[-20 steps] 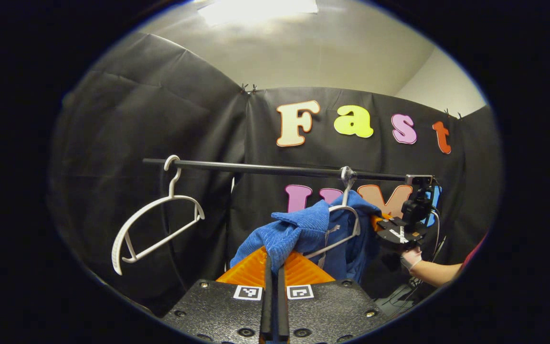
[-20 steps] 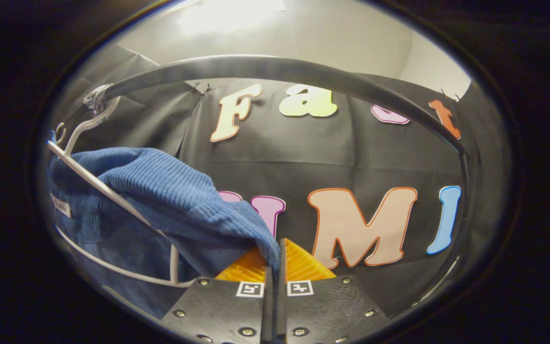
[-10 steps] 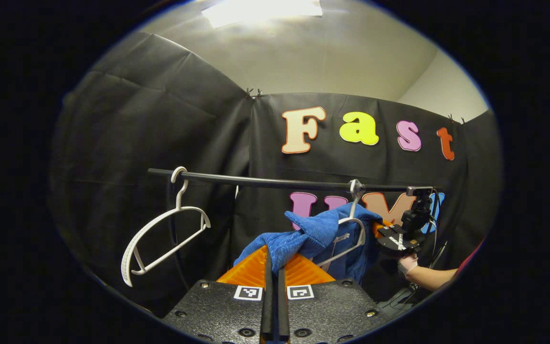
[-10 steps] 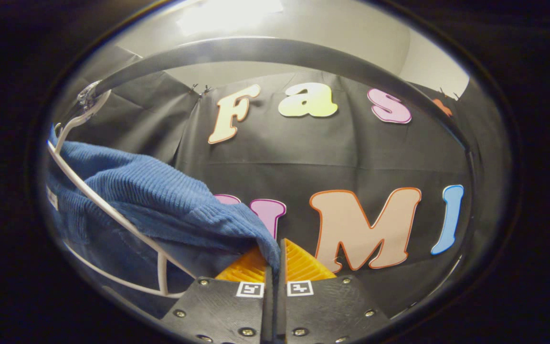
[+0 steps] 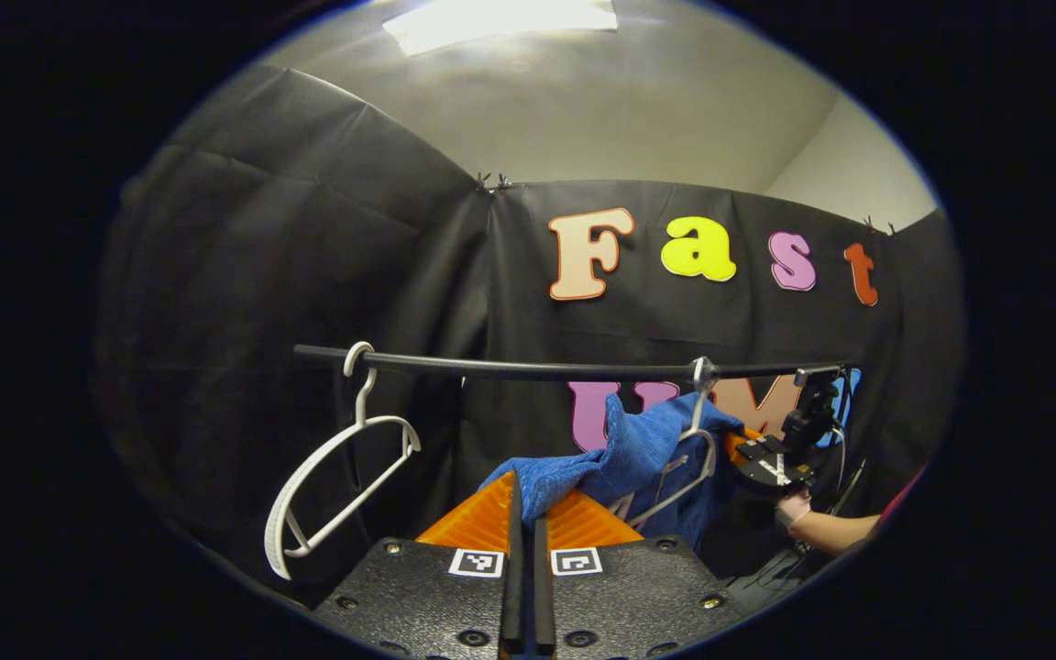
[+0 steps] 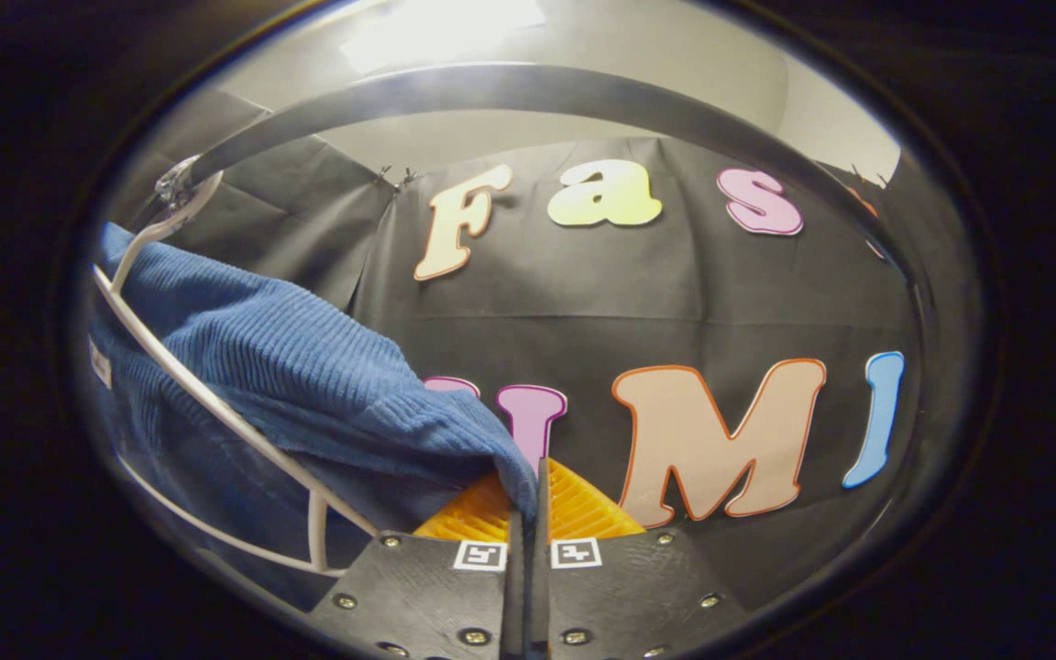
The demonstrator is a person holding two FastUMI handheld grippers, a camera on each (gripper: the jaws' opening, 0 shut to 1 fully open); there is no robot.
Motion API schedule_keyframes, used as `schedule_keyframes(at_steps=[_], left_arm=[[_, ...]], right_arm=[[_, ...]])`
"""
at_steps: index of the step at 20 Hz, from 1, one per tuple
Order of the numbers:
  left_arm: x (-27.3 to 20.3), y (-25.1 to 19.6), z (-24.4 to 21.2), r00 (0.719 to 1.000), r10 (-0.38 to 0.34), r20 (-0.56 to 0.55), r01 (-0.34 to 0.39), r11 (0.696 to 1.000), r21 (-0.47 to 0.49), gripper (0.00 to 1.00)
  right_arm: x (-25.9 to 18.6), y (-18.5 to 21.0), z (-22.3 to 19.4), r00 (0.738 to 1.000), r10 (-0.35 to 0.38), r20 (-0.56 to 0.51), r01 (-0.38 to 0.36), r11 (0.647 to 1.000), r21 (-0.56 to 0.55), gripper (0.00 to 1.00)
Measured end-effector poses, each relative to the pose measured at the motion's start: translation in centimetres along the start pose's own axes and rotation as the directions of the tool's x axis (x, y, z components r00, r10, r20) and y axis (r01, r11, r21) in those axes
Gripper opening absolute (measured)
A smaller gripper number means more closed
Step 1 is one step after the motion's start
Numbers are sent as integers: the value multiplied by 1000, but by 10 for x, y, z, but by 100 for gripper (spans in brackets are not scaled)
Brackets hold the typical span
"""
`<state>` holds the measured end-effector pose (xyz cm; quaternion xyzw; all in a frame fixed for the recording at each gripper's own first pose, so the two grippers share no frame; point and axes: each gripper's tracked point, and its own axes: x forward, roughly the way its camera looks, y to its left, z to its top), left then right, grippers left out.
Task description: Grasp the clothes on the hanger with both hands and then place them into the laundry hamper below.
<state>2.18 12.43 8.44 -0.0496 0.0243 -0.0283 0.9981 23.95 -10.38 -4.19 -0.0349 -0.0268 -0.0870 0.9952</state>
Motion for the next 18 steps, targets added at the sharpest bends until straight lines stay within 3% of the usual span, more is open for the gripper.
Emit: schedule_keyframes(at_steps=[7,14,18], left_arm=[[13,26,-13,998,22,-52,-19,998,64,5],[42,32,-40,998,-7,-64,4,999,-44,5],[59,29,-63,996,-29,-79,24,998,-61,5]], right_arm=[[0,10,-5,999,41,-7,-41,999,-13,3],[4,2,-29,997,35,-66,-37,998,-40,3],[5,-5,-43,995,22,-101,-28,998,-61,3]])
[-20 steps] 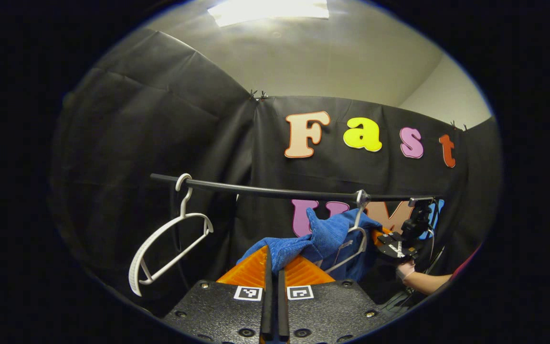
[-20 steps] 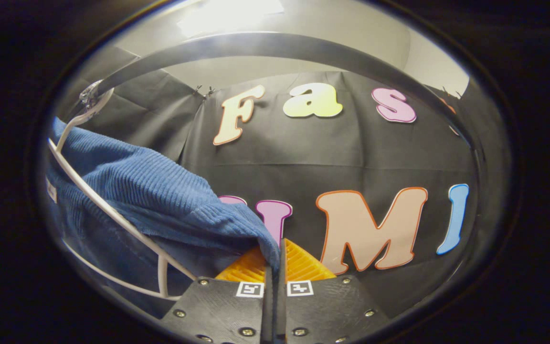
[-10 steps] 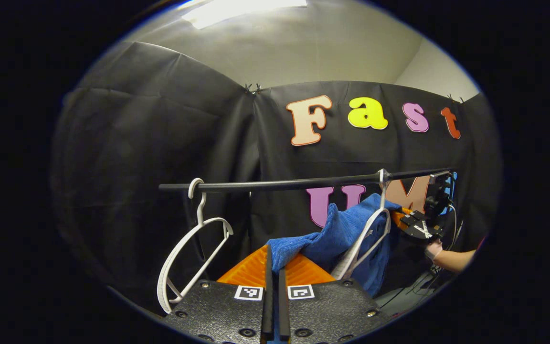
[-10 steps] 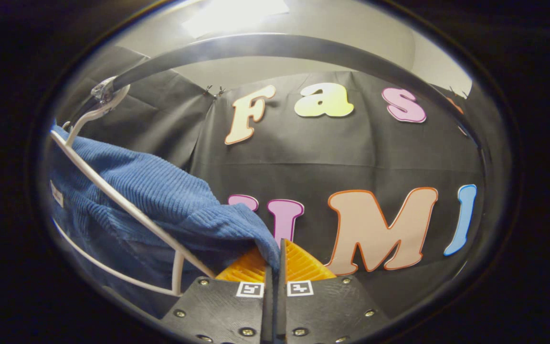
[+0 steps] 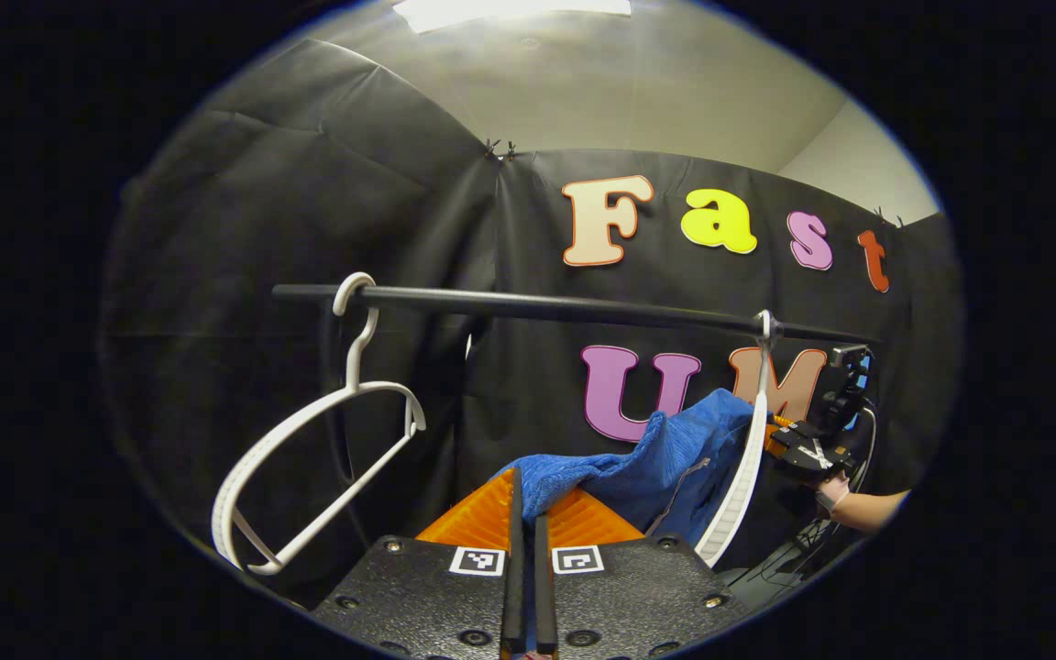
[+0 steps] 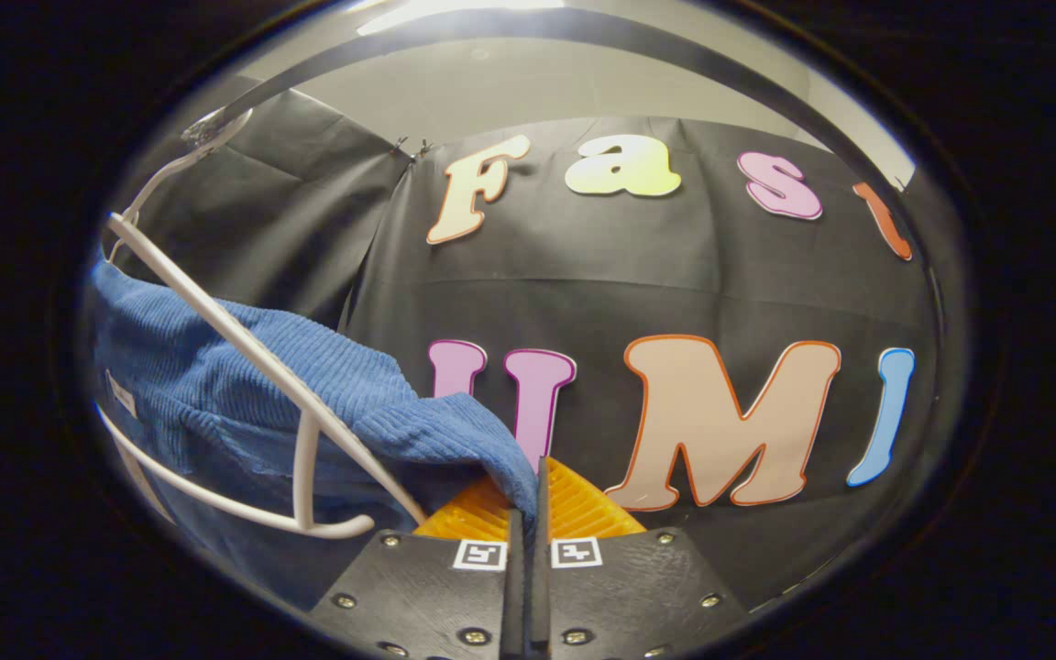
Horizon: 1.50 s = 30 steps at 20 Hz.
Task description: Grasp the clothes on the hanger with both hands and then place them into the laundry hamper below.
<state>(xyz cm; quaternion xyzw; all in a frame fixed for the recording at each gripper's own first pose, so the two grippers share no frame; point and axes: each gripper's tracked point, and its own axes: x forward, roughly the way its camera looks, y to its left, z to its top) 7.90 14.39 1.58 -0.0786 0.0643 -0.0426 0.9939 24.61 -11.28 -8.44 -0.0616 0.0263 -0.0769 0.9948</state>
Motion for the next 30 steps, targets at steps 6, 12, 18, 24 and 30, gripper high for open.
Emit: schedule_keyframes(at_steps=[6,12,18,24,30], left_arm=[[13,2,-33,999,-14,-34,12,999,-51,5],[10,0,-67,997,2,-74,-4,1000,-24,5],[-4,1,-103,990,32,-137,-35,999,-21,5],[-24,-5,-121,986,56,-155,-56,998,3,5],[-37,-33,-140,983,33,-181,-17,996,92,4]], right_arm=[[2,-3,-32,997,-9,-77,10,1000,2,3],[-10,-1,-66,989,-11,-150,10,1000,-6,4],[-33,1,-97,975,4,-221,-6,1000,-8,4],[-63,7,-111,967,29,-253,-29,1000,4,3],[-91,23,-108,962,79,-260,-70,997,46,3]])
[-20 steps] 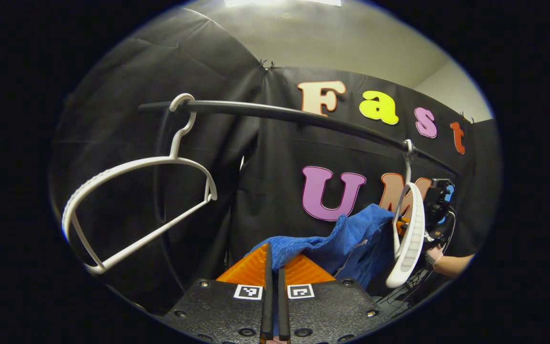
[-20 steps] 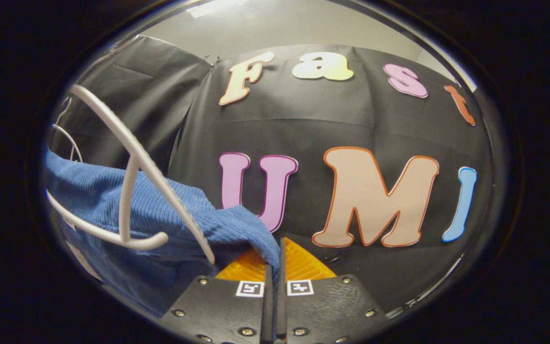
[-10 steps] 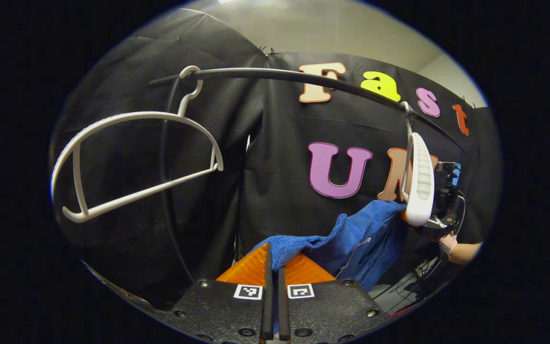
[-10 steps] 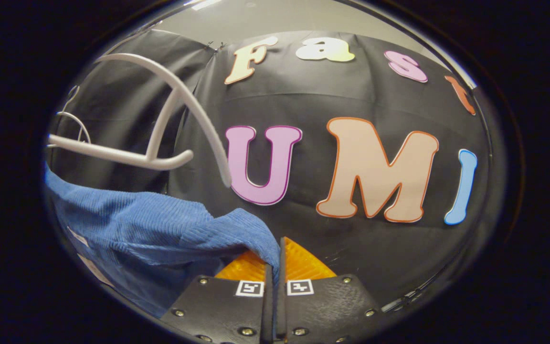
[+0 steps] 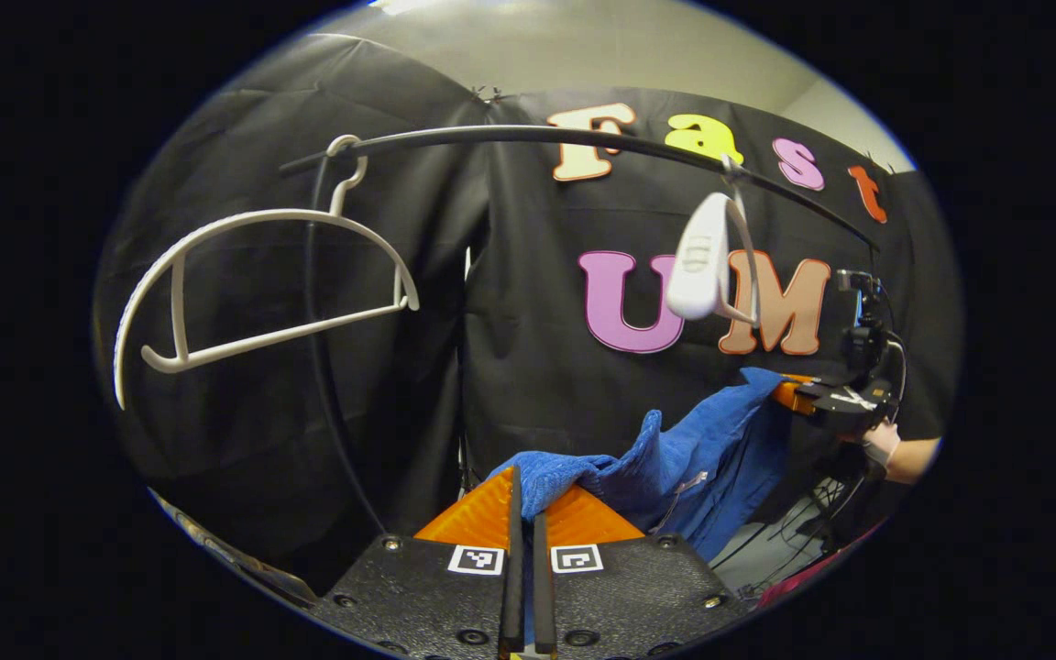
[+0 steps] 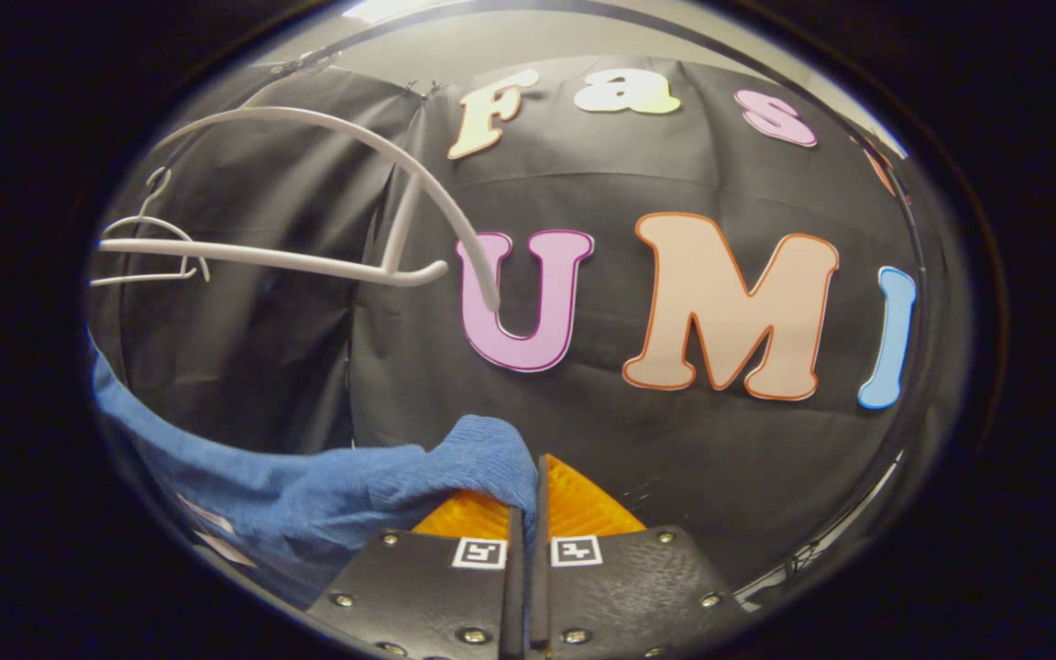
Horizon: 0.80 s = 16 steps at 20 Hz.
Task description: Grasp the clothes on the hanger with both hands and then place them into the laundry hamper below.
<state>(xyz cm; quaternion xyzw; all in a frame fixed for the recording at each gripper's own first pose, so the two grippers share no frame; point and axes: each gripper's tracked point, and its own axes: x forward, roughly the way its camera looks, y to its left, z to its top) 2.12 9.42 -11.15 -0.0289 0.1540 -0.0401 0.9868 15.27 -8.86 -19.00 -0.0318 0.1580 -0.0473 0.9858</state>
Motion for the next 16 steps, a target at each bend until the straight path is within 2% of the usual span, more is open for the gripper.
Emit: schedule_keyframes(at_steps=[9,12,16], left_arm=[[9,-73,-20,992,-129,-20,130,989,68,5],[24,-105,-17,982,-188,8,185,973,135,4],[40,-151,-26,959,-284,5,281,950,136,5]], right_arm=[[-39,60,-3,991,132,-5,-132,991,-6,3],[-50,82,-6,983,181,-10,-181,983,-17,3],[-63,104,-10,972,236,-19,-236,972,16,3]])
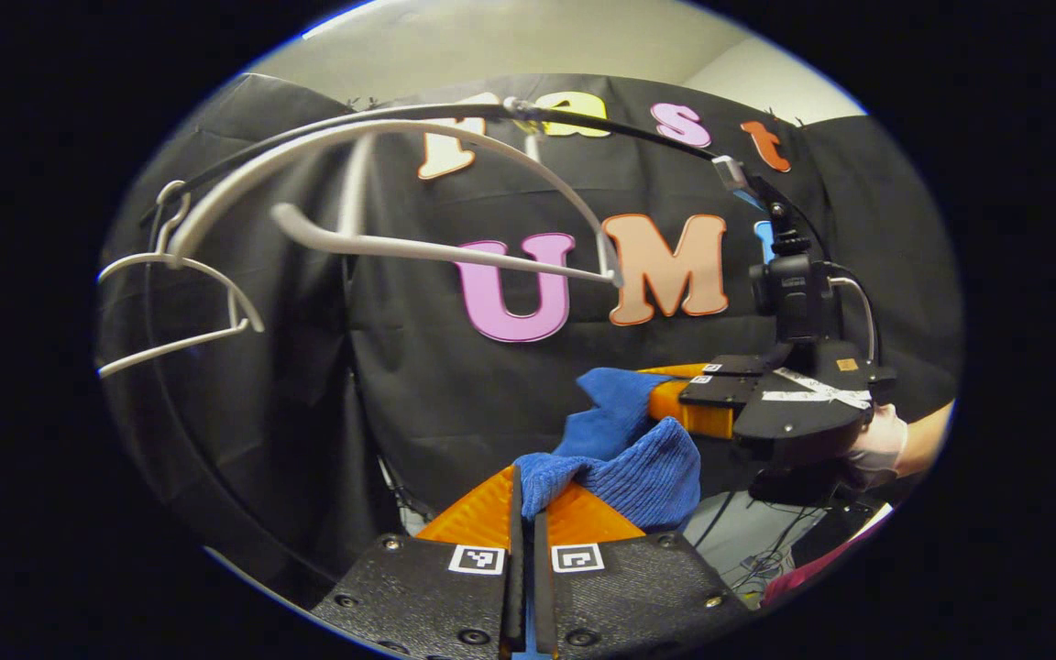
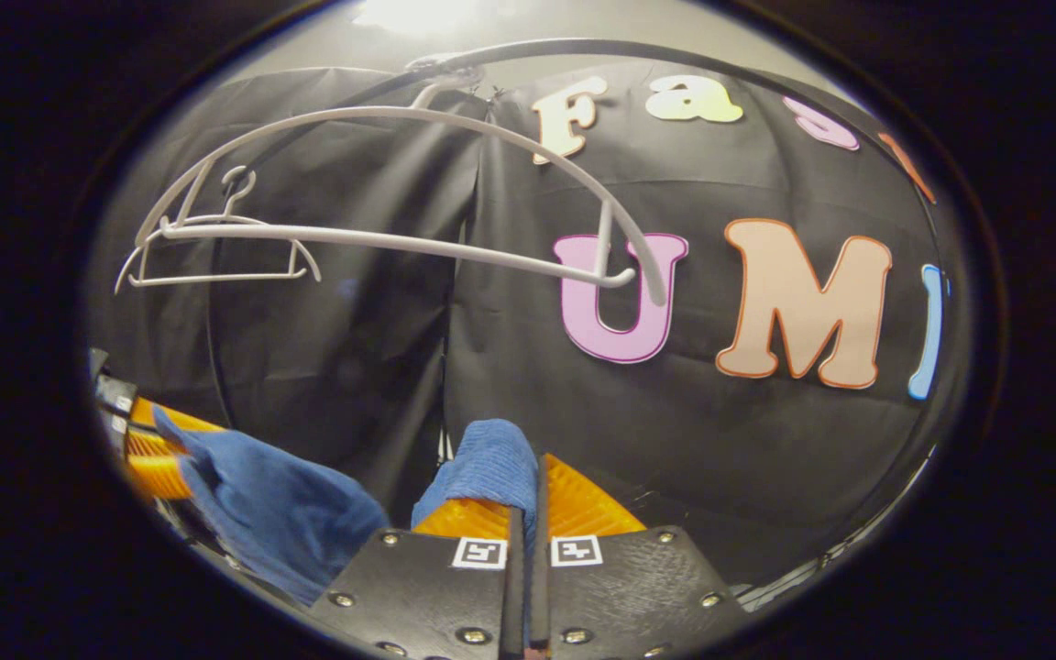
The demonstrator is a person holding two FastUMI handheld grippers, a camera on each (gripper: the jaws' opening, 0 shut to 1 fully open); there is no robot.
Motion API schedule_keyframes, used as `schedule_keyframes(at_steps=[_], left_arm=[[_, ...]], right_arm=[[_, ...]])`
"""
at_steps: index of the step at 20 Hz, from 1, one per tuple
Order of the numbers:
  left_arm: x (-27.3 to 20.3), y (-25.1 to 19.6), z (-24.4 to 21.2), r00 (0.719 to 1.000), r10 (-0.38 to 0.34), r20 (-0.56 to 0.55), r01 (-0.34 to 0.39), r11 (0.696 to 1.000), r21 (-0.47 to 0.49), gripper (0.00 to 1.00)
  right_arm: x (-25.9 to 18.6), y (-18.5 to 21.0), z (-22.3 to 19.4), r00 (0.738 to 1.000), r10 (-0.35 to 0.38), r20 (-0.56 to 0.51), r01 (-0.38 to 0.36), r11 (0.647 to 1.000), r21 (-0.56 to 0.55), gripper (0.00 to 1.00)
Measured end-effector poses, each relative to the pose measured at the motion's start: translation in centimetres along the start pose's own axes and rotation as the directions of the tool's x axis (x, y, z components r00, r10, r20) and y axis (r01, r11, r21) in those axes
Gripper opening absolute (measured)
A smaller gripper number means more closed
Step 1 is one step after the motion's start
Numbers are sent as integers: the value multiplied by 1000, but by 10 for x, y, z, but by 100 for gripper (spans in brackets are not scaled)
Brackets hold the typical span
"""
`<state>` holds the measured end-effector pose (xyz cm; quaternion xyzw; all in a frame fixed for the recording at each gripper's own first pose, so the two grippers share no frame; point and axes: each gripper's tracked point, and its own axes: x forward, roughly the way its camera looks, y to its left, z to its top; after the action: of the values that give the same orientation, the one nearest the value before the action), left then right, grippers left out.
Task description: Grasp the clothes on the hanger with both hands and then place them into the laundry hamper below.
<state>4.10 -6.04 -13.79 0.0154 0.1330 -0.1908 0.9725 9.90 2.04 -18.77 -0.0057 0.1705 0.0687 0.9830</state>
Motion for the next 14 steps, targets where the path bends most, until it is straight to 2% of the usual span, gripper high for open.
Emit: schedule_keyframes(at_steps=[3,6,8,11,14], left_arm=[[19,-13,-7,999,-34,-8,34,999,-28,5],[37,-22,-23,998,-53,-44,50,996,-70,6],[51,-29,-38,995,-63,-82,57,996,-65,5],[73,-40,-77,983,-87,-164,84,996,-27,5],[81,-56,-100,962,-114,-247,113,993,-20,5]], right_arm=[[-4,5,-13,1000,9,-21,-9,1000,-1,4],[-5,5,-43,997,14,-78,-12,1000,19,4],[-4,3,-70,991,7,-132,-4,1000,24,4],[-4,7,-114,976,11,-219,-6,1000,21,4],[-8,11,-158,953,20,-303,-8,999,41,9]])
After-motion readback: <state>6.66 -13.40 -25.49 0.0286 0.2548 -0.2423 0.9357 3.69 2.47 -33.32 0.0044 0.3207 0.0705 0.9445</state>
